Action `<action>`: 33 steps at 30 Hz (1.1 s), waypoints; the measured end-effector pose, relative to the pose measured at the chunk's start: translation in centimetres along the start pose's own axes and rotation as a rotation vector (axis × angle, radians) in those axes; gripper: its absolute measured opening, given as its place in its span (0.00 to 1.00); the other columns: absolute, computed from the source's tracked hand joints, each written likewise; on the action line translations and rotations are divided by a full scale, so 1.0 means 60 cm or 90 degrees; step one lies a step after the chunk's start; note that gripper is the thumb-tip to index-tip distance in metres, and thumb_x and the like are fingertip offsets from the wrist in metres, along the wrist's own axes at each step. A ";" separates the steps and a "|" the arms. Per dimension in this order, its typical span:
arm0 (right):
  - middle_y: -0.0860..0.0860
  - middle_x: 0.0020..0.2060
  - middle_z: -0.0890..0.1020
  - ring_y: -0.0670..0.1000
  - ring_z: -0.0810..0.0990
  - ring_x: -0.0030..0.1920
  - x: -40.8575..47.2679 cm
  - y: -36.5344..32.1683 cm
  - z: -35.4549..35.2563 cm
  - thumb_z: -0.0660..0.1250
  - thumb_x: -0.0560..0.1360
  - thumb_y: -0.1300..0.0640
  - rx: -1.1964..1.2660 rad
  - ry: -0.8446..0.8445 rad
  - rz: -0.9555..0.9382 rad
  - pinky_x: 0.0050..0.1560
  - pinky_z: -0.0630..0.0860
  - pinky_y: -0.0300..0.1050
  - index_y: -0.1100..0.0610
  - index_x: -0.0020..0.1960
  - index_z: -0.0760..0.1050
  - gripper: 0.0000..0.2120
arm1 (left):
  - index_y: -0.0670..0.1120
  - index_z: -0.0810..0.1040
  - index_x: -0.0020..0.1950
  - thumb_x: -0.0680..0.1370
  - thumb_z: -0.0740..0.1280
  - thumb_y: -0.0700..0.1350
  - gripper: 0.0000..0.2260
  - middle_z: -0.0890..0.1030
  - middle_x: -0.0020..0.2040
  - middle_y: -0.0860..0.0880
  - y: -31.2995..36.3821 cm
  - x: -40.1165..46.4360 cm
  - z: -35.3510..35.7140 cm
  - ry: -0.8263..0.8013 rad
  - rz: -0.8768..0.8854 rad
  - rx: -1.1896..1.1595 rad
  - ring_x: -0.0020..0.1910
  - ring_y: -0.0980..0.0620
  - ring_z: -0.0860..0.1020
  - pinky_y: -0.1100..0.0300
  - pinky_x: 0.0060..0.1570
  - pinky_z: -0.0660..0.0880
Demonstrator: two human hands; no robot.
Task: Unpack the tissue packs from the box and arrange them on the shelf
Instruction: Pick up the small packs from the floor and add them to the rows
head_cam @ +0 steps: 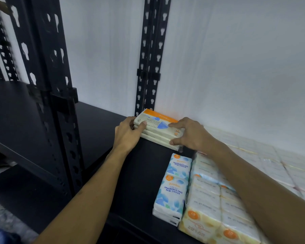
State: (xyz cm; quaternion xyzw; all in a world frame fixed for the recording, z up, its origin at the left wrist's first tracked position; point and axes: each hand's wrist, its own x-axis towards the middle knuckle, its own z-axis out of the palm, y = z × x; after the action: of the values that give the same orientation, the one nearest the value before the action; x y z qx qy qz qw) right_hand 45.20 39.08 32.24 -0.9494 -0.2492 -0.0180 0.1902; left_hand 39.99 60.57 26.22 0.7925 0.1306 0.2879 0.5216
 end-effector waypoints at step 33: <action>0.39 0.79 0.59 0.45 0.55 0.79 -0.610 0.188 -0.212 0.59 0.62 0.16 -0.082 -0.024 0.194 0.79 0.52 0.51 0.36 0.78 0.58 0.49 | 0.63 0.65 0.75 0.71 0.65 0.75 0.35 0.62 0.78 0.62 0.296 -0.304 0.030 -0.534 0.381 0.324 0.76 0.61 0.58 0.57 0.76 0.57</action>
State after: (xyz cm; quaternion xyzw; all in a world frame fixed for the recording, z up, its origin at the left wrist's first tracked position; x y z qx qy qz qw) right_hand 19.36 8.26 35.34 -0.9865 -0.1046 0.0131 0.1251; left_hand 24.84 42.47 35.89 0.9420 -0.2520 0.0434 0.2176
